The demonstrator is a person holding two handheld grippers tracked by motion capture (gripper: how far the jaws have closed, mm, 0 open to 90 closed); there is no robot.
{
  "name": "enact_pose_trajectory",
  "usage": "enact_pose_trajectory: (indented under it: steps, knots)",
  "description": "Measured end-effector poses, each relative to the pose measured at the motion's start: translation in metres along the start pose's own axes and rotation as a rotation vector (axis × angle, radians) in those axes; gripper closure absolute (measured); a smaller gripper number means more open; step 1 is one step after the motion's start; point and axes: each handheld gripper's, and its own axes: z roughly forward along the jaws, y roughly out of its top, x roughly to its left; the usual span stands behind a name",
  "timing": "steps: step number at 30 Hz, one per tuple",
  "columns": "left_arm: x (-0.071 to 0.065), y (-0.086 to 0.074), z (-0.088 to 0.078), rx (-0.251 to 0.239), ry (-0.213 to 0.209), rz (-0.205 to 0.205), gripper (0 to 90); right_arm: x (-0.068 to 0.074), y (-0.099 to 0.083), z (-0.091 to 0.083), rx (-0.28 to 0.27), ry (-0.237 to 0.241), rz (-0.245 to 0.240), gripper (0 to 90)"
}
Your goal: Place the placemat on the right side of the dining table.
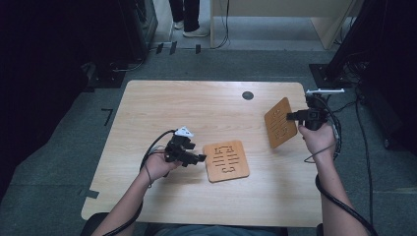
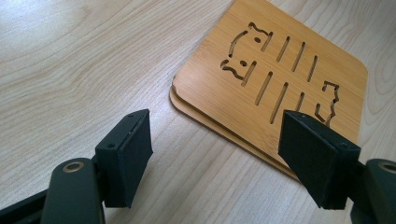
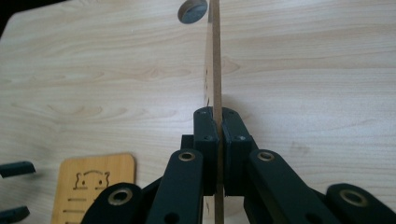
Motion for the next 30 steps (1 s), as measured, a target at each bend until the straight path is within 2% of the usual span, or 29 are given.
enact_pose_trajectory:
  steps: [2, 14, 23, 30]
  knots:
    - [0.000, 0.000, 0.000, 0.001, 0.000, 0.001, 24.9, -0.004, 0.004, 0.001, -0.004, -0.007, 0.019, 88.1]
    - [-0.001, 0.000, 0.001, 0.001, -0.003, 0.004, 24.9, -0.014, 0.025, 0.010, -0.013, -0.065, 0.052, 88.1]
    - [-0.001, 0.000, 0.003, 0.005, -0.007, 0.007, 24.9, -0.030, 0.037, 0.021, -0.020, -0.106, 0.085, 88.1]
    - [-0.002, 0.000, 0.005, 0.012, -0.008, 0.011, 24.9, -0.042, 0.045, 0.025, -0.040, -0.112, 0.119, 88.1]
